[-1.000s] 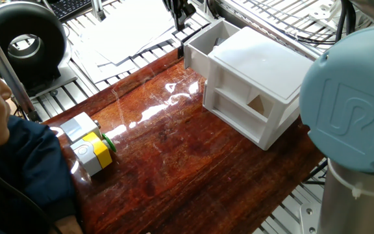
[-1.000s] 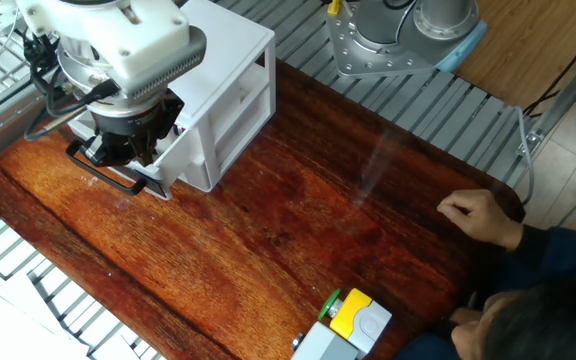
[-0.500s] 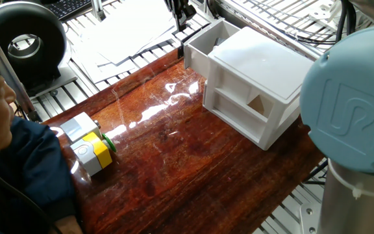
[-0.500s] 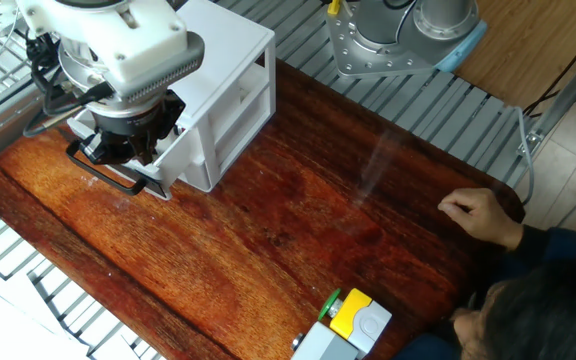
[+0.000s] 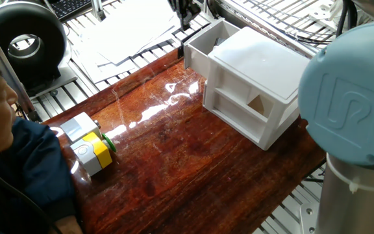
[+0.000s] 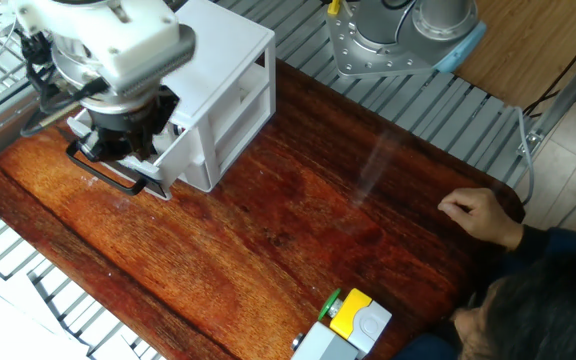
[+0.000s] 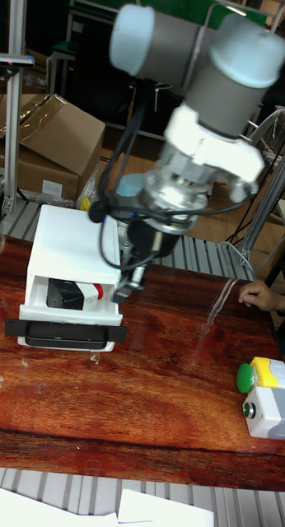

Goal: Take something out of a drawer

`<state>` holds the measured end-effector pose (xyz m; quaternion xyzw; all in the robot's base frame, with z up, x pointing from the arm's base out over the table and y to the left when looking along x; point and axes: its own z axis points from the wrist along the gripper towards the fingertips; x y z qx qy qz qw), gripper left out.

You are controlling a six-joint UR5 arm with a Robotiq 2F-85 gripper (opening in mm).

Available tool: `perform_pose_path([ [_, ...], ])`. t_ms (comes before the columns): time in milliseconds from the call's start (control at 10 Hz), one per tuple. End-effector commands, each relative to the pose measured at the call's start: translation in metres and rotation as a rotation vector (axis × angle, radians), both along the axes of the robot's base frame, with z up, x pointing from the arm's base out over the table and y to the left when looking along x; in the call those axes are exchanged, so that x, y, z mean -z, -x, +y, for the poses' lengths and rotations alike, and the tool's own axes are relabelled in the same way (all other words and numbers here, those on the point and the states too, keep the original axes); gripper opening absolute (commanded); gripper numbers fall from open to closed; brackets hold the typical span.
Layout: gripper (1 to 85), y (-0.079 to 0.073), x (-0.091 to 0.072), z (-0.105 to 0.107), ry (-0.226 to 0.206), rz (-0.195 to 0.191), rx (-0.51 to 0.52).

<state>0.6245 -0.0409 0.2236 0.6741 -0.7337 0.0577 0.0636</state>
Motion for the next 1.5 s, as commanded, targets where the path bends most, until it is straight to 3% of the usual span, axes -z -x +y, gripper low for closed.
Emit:
perform_pose_path([
  [0,1.0,-0.006,0.018,-0.036,-0.016,-0.010,-0.077],
  [100,1.0,-0.011,0.028,-0.044,0.003,-0.035,-0.070],
  [300,1.0,-0.011,0.040,-0.042,-0.020,-0.038,-0.074],
  [700,1.0,0.009,0.029,-0.041,-0.017,0.032,-0.122],
  [1000,1.0,0.022,0.032,-0.034,-0.053,0.089,-0.172],
  [1400,1.0,0.006,0.046,-0.032,-0.063,0.054,-0.189],
])
